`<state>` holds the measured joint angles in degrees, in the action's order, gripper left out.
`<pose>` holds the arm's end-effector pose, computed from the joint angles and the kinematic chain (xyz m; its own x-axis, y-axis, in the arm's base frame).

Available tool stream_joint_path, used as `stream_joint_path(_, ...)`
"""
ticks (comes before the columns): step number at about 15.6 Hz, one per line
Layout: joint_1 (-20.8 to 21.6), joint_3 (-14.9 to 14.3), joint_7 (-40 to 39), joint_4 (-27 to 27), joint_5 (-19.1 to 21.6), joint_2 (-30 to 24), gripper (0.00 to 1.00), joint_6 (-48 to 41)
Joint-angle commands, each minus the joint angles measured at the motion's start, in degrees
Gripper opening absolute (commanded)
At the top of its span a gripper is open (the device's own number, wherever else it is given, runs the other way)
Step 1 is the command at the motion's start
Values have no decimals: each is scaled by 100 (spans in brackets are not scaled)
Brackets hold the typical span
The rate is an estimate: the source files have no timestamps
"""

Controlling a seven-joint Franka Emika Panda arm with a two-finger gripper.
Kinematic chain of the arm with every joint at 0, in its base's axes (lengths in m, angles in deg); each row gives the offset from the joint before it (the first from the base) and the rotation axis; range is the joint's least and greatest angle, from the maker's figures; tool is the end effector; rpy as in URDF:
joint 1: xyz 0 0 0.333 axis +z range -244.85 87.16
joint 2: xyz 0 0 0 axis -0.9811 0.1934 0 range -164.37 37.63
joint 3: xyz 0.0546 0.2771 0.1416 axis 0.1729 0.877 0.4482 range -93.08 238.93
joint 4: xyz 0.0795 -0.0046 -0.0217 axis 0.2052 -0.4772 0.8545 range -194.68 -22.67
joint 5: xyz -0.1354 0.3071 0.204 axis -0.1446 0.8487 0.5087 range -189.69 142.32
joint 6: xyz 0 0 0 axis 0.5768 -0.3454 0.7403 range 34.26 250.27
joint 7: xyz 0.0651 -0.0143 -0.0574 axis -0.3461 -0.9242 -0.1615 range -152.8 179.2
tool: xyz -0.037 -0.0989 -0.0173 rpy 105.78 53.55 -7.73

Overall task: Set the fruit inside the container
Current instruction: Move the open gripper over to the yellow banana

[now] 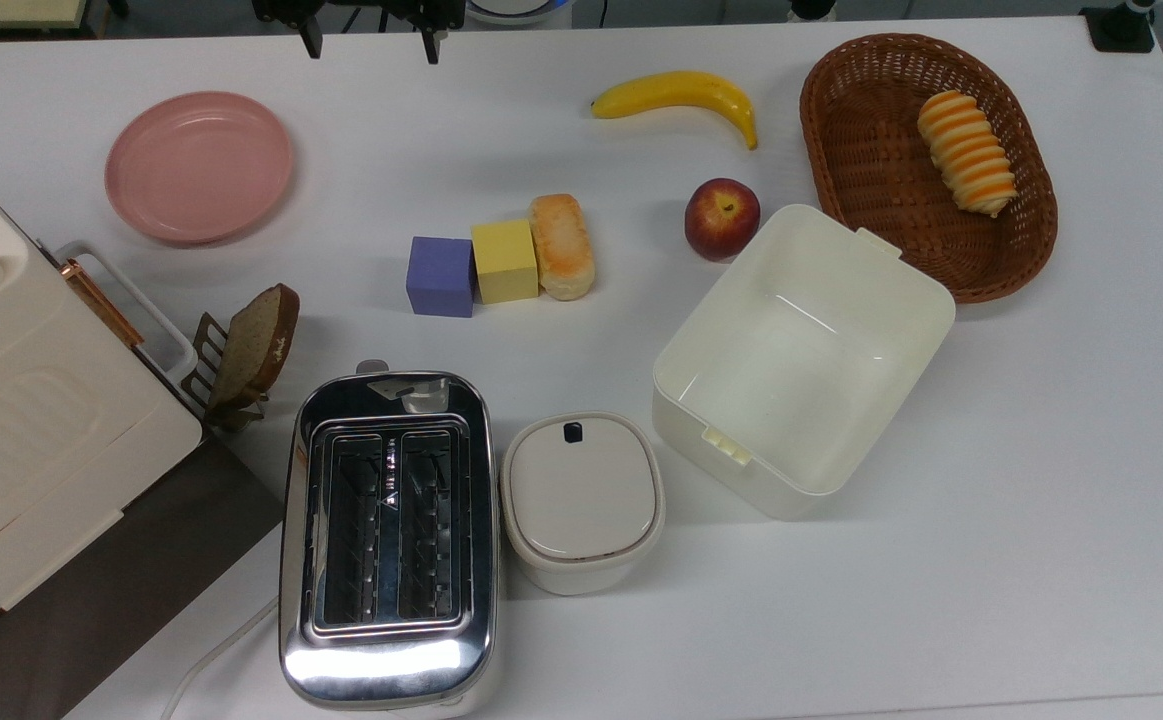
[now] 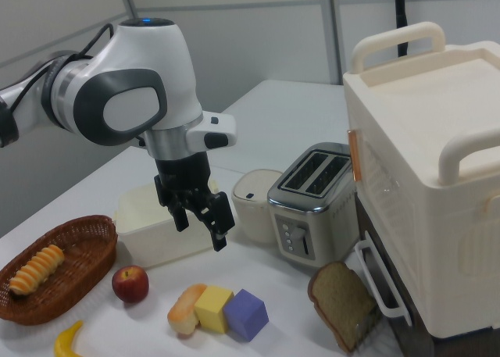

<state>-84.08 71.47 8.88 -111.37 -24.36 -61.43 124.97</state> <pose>0.5571 -0.0663 0.5830 0.9954 -0.0410 -0.0867 -0.0406 -0.9992 0.0059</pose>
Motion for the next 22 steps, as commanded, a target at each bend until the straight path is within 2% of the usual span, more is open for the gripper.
stream_joint_path(1, -22, -4, -157, -29, -20, 68, 100, 2)
stream_joint_path(20, 39, 57, -148, -64, 59, 184, 100, 4)
stream_joint_path(22, 223, 66, -148, -91, 59, 184, 100, -76)
